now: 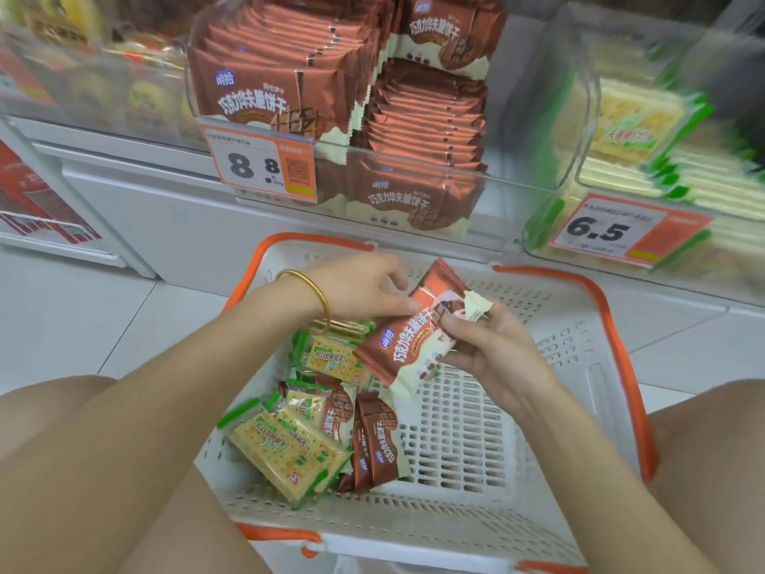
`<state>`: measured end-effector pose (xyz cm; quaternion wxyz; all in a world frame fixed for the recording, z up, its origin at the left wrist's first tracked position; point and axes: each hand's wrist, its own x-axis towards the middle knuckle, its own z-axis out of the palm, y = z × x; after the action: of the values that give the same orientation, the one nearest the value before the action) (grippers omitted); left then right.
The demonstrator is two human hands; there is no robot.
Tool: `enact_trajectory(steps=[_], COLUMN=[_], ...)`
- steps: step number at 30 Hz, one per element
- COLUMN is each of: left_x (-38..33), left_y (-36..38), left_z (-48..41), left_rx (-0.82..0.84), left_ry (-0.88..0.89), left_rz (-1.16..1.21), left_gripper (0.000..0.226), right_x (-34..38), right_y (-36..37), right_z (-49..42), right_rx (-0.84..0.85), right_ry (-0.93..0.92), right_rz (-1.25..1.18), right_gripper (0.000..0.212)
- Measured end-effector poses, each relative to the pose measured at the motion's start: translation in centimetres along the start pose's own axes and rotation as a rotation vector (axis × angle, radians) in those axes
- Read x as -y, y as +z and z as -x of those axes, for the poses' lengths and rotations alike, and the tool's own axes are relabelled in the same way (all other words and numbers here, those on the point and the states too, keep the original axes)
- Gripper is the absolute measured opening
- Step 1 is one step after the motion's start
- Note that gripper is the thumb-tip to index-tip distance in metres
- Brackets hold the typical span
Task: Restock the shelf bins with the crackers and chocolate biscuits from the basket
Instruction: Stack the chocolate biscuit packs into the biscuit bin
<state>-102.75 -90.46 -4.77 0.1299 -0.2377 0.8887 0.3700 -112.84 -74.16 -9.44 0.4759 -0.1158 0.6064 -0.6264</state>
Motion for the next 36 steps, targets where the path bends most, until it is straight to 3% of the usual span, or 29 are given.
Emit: enact_trajectory(steps=[2, 4, 9, 11, 13, 15, 17, 19, 25, 32, 36], left_x=[-0.5, -0.7, -1.7, -2.1, -2.4, -1.9, -0.7, 0.4, 0.8, 0.7, 0.5], left_y=[-0.3, -1.1, -5.2, -7.3, -9.1, -10.2, -10.4, -9.8, -7.4, -8.0, -8.1], left_z=[0.6, 1.1, 2.5, 2.5, 2.5, 2.5, 2.1, 1.2, -0.4, -1.1, -1.5], left_rx=[0.027, -0.006, -0.174, -0.379, -0.695, -1.048, -1.208, -1.146, -1.009, -1.056, -1.069], left_ry=[0.018, 0.046, 0.177, 0.255, 0.336, 0.405, 0.433, 0.443, 0.317, 0.305, 0.297], left_rz=[0.184, 0.256, 0.387, 0.404, 0.405, 0.151, -0.232, -0.429, -0.701, -0.694, -0.693], left_gripper=[0.032, 0.029, 0.022, 0.020, 0.024, 0.031, 0.033, 0.032, 0.034, 0.032, 0.031], right_x=[2.0, 4.4, 10.5, 12.9, 15.3, 17.2, 18.3, 18.8, 20.0, 20.2, 20.4], right_y=[0.3, 0.3, 0.9, 2.1, 3.4, 4.7, 6.0, 7.0, 7.2, 5.5, 5.7], right_z=[0.4, 0.9, 1.4, 1.2, 0.6, -0.5, -2.5, -5.7, -16.3, -20.7, -21.7], right_rx=[0.004, 0.024, 0.166, 0.138, 0.025, -0.130, -0.265, -0.367, -0.593, -0.826, -0.789], right_ry=[-0.030, -0.027, -0.102, -0.240, -0.407, -0.555, -0.655, -0.687, -0.536, -0.477, -0.519], right_rz=[-0.013, 0.033, 0.395, 0.405, 0.371, 0.339, 0.302, 0.274, 0.234, 0.583, 0.554], right_gripper=[0.054, 0.046, 0.037, 0.027, 0.020, 0.016, 0.016, 0.021, 0.018, 0.039, 0.036])
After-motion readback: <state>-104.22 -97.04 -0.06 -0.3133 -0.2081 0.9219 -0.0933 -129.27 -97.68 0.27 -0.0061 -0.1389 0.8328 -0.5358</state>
